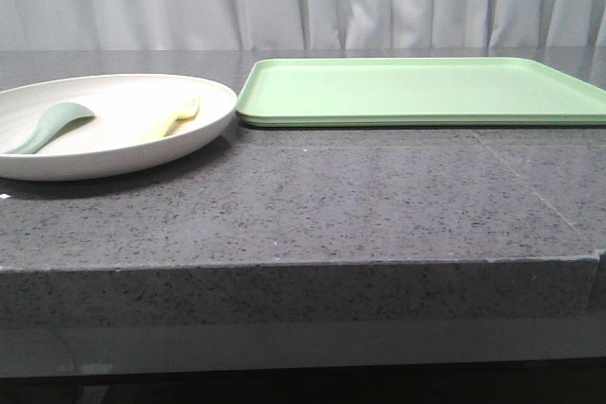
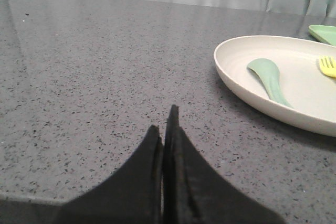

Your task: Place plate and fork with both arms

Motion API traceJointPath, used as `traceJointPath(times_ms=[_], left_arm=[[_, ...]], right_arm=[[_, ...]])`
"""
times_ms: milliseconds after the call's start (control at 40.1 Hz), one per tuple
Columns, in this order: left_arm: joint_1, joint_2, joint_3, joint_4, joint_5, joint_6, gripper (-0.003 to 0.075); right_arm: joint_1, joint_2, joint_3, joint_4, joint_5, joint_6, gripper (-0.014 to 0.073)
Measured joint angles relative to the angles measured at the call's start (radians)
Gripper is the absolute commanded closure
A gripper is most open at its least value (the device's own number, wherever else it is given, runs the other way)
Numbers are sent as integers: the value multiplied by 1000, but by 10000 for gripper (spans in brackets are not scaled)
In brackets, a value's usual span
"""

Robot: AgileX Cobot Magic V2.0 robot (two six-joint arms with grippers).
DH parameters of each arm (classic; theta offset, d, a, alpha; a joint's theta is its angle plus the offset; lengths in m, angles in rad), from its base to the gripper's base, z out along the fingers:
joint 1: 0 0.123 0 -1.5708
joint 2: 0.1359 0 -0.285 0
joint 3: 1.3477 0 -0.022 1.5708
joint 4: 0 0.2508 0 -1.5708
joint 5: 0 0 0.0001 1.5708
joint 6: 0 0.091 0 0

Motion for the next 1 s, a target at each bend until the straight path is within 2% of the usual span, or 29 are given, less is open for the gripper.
traceJointPath(times_ms=[997], left_arm=[[0, 0, 0, 0, -17, 0, 738]], right_arm=[[0, 0, 0, 0, 0, 0, 714]])
